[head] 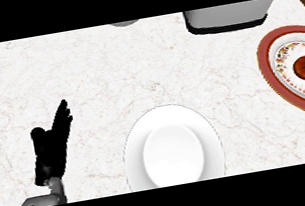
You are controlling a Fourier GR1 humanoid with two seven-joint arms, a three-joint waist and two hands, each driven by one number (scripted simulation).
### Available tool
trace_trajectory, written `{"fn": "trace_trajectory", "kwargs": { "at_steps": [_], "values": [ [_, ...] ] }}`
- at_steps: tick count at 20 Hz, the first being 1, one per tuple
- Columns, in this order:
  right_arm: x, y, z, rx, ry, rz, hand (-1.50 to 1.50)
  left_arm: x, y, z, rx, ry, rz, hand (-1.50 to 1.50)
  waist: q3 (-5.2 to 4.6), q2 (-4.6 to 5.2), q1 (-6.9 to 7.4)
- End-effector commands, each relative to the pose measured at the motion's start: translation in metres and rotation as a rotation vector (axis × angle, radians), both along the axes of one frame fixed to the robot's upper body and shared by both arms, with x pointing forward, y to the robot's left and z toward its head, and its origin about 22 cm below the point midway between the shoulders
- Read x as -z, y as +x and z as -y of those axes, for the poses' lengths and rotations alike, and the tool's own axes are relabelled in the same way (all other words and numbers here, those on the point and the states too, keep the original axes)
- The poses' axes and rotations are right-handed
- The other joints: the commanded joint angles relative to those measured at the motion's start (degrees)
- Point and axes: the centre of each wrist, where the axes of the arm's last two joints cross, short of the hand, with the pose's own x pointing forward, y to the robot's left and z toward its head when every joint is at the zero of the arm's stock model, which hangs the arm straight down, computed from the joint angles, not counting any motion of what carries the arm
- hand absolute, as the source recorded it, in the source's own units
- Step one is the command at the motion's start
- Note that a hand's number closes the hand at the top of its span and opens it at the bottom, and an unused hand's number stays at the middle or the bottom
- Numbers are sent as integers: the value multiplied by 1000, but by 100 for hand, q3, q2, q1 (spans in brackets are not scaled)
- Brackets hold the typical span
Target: Pick the tomato from the plate and place it in the plate
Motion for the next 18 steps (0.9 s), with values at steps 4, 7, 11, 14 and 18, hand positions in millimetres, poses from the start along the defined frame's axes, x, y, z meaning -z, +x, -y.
{"fn": "trace_trajectory", "kwargs": {
  "at_steps": [4,7,11,14,18],
  "values": [
    [9,4,-9,12,-66,-19,-150,4,6,-3,-22,5,1,0,-4,-7,-19],
    [19,-18,4,57,-50,-21,-150,-6,6,13,0,-16,2,0,10,22,53],
    [25,-19,0,80,-66,-14,-150,-3,3,14,1,7,7,0,12,28,59],
    [15,-26,13,87,-102,-18,-150,13,9,0,-9,2,2,0,3,14,-1],
    [3,-18,15,109,-100,-54,-150,-5,5,-2,6,-7,4,0,6,13,44]
  ]
}}
